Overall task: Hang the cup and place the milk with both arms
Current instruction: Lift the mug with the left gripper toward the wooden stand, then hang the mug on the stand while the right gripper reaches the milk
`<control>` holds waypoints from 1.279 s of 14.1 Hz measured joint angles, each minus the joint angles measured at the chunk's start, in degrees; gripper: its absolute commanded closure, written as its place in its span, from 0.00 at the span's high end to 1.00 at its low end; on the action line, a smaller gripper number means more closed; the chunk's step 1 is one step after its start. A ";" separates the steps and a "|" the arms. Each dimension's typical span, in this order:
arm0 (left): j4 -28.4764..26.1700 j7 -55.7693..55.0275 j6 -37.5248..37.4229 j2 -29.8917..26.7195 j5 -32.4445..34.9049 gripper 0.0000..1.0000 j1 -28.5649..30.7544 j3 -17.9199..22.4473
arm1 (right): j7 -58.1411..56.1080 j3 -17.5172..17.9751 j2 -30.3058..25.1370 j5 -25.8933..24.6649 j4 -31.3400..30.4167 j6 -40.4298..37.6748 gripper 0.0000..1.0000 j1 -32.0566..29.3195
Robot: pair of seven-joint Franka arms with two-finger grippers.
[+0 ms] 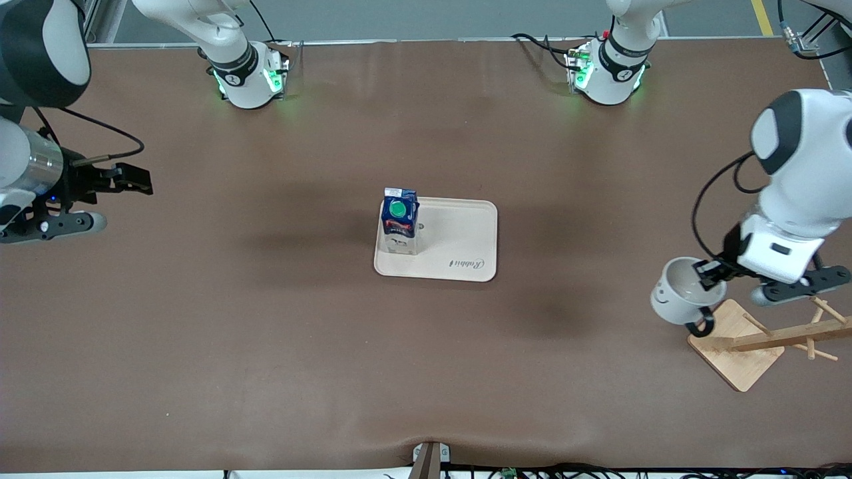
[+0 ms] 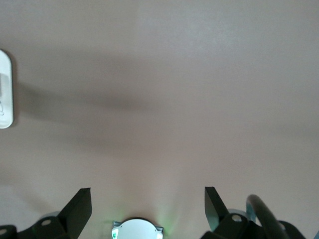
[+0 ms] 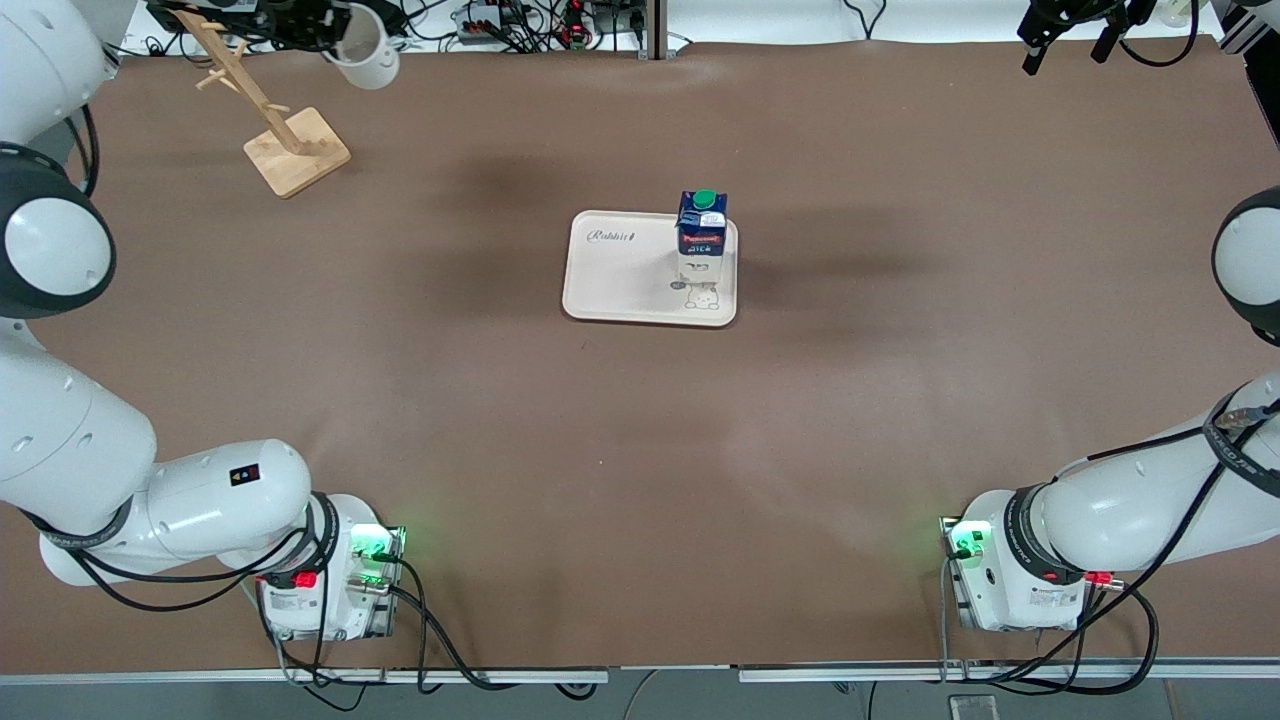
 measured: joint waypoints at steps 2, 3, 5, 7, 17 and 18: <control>0.00 3.65 0.03 0.11 -0.01 0.00 2.26 -0.02 | -0.01 -0.02 1.31 0.03 0.01 1.27 1.00 -0.04; 0.01 5.66 0.04 0.10 -0.02 0.00 3.16 -0.02 | -0.01 0.14 1.78 0.29 0.02 1.79 1.00 0.12; 0.03 10.29 0.06 0.09 -0.60 0.00 4.99 -0.04 | 0.44 0.64 2.24 4.22 0.02 2.17 1.00 1.60; 0.07 15.67 -0.02 0.00 -3.03 0.00 7.04 -0.03 | 7.18 1.10 2.29 9.44 -0.04 2.88 1.00 4.92; 0.44 30.17 -6.11 -2.81 -8.39 0.00 13.55 -0.05 | 39.59 1.76 7.77 18.34 -7.27 23.67 1.00 24.81; 0.43 32.10 -6.17 -2.80 -8.89 0.00 14.49 -0.04 | 39.85 1.75 8.13 19.98 -7.31 24.71 1.00 25.03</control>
